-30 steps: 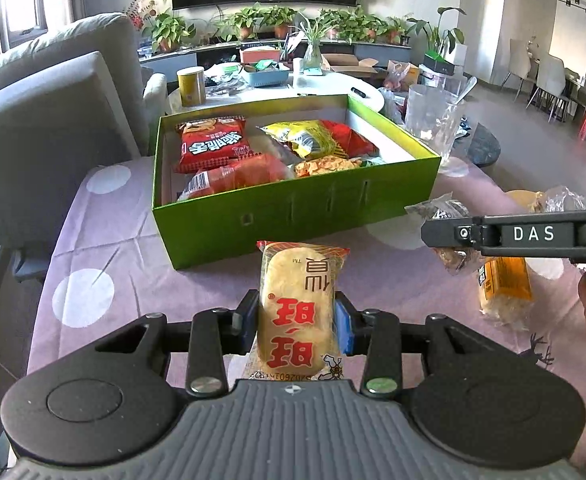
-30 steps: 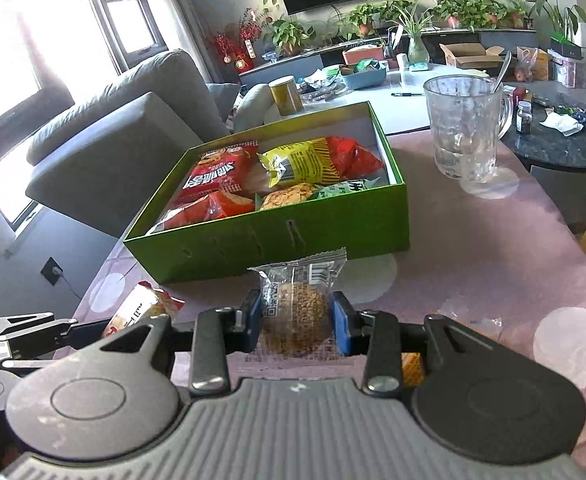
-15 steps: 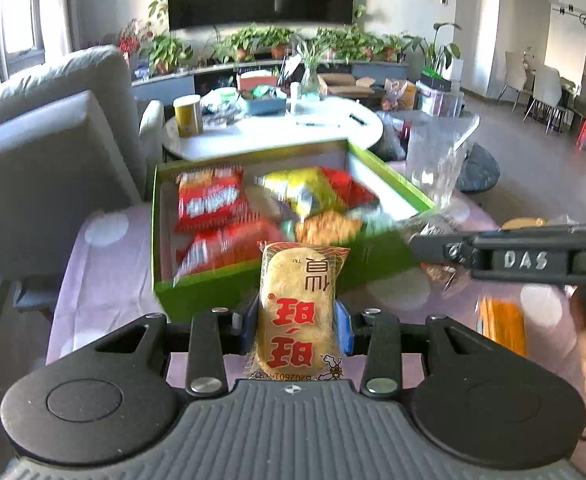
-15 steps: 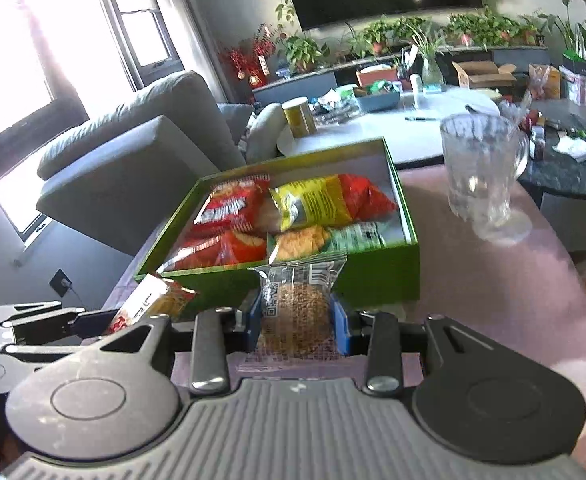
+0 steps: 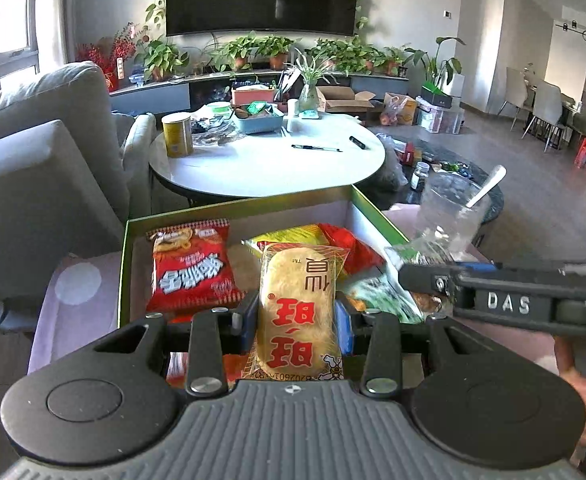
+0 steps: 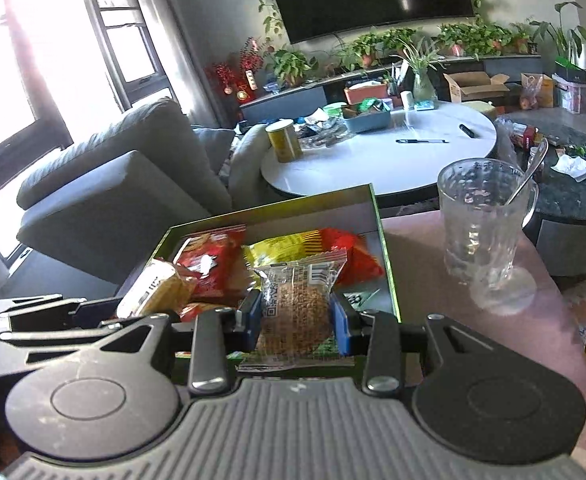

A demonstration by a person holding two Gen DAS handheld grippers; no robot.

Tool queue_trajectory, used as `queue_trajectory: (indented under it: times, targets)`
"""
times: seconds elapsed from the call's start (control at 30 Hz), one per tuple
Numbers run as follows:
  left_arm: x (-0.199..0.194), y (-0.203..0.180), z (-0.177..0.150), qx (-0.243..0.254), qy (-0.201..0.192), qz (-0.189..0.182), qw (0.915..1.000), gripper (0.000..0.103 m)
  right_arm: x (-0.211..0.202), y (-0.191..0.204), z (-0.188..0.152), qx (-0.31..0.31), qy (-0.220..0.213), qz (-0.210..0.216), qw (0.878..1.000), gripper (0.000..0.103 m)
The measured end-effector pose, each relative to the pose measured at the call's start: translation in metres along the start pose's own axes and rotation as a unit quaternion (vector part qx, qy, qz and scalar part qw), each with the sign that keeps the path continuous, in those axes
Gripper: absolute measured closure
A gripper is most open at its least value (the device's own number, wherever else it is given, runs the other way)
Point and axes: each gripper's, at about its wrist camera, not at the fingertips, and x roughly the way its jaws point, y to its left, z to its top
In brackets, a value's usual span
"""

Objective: Organize snacks
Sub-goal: 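Lower the granola and pastry packets into the green box and open both tools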

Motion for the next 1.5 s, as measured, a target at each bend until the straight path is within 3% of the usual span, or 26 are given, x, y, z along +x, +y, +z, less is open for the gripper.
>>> queue_trajectory:
  times: [0.53,0.67,0.7,0.93,1.5]
  targets:
    - [0.062,0.002,0.021,-0.016,0.025,-0.007,0.9995,0.066,0.036,-0.014,0.012,0.013,0.016,-0.005,1.000,0.026]
    - [0.067,0.004,0.021,-0.020,0.027,-0.004,0.9994,0.053,0.040,-0.017,0.012,0.026,0.013,-0.008,1.000,0.026]
    - [0.066,0.005,0.019,-0.021,0.026,-0.002,0.9994,0.048,0.039,-0.018,0.011,0.030,0.013,-0.009,0.999,0.026]
    - [0.052,0.012,0.012,-0.031,0.022,0.007,0.9993,0.039,0.029,-0.021,0.009,0.043,0.008,-0.005,0.999,0.026]
    - [-0.005,0.019,-0.020,-0.010,0.008,0.019,0.9997,0.030,-0.003,-0.007,-0.014,0.024,0.013,0.009,1.000,0.026]
